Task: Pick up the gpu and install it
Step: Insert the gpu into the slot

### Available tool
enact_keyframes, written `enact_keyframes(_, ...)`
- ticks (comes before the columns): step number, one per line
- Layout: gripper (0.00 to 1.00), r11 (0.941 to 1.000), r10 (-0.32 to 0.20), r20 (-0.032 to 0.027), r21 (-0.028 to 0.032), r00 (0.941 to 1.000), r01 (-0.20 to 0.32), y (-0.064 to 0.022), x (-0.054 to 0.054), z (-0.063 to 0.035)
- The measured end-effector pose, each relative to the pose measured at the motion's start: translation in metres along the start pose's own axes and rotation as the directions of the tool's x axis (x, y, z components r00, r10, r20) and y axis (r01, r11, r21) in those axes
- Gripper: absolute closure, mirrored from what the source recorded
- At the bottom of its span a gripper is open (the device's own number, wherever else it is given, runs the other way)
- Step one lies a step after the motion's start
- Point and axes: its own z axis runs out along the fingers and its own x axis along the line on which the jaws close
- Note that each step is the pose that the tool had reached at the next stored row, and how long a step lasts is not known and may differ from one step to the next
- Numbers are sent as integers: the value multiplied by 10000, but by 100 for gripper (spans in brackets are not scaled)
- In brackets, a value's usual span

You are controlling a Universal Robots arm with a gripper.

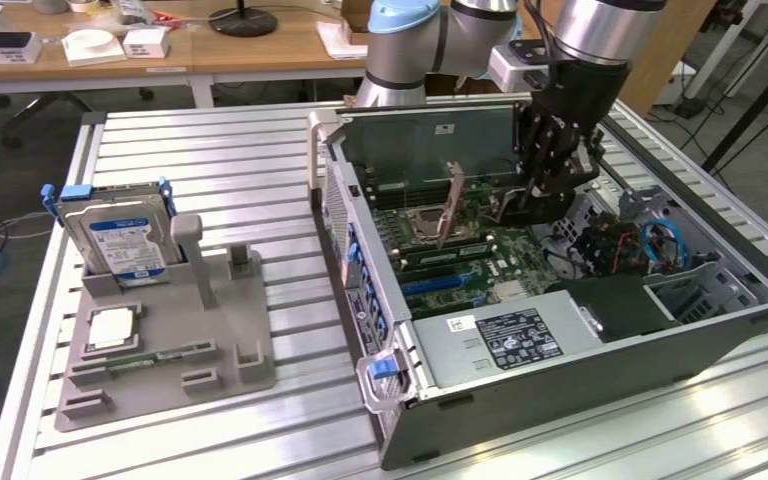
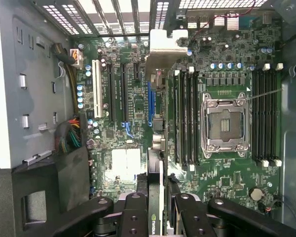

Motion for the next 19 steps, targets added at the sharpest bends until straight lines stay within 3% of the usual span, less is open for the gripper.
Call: enact_keyframes(19,74,10000,0,0,0,10000,0,58,4,101)
